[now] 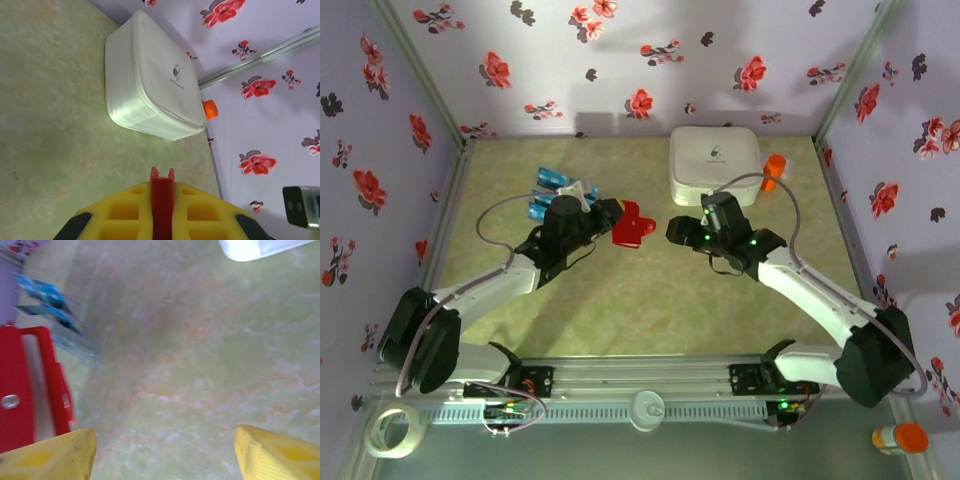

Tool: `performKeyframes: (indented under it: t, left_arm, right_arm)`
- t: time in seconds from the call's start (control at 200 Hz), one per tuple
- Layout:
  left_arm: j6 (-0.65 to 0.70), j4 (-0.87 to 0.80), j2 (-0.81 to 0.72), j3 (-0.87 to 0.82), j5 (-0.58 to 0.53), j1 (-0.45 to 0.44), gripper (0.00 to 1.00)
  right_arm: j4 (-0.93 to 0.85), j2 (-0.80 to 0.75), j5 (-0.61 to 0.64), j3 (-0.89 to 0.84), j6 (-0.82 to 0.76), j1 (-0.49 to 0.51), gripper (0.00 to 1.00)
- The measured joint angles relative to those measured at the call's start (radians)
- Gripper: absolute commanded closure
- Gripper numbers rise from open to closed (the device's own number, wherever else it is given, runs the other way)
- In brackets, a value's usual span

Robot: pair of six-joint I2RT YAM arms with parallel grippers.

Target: Put the credit cards into the card holder

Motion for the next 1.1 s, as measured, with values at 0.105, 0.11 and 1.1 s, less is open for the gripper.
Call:
performKeyframes:
  t: [0.105,0.11,1.1]
  left_arm:
    - [-0.023,0.03,0.003,0.007,0.003,0.01,1.0]
    - [-0.024,0.031,0.004,0.007,0.004,0.01,1.0]
    - [-0.45,0.588,0.237,0.01,0.11,0.049,1.0]
  right_arm:
    - [0.078,-0.054,-0.064,-0.036,0.024,-0.01,0.23]
    - [0.082,-0.056,-0.067,-0.038,0.025,-0.01,0.23]
    - [1.074,0.27,-0.399,-0.212,0.534,-0.124,0.56]
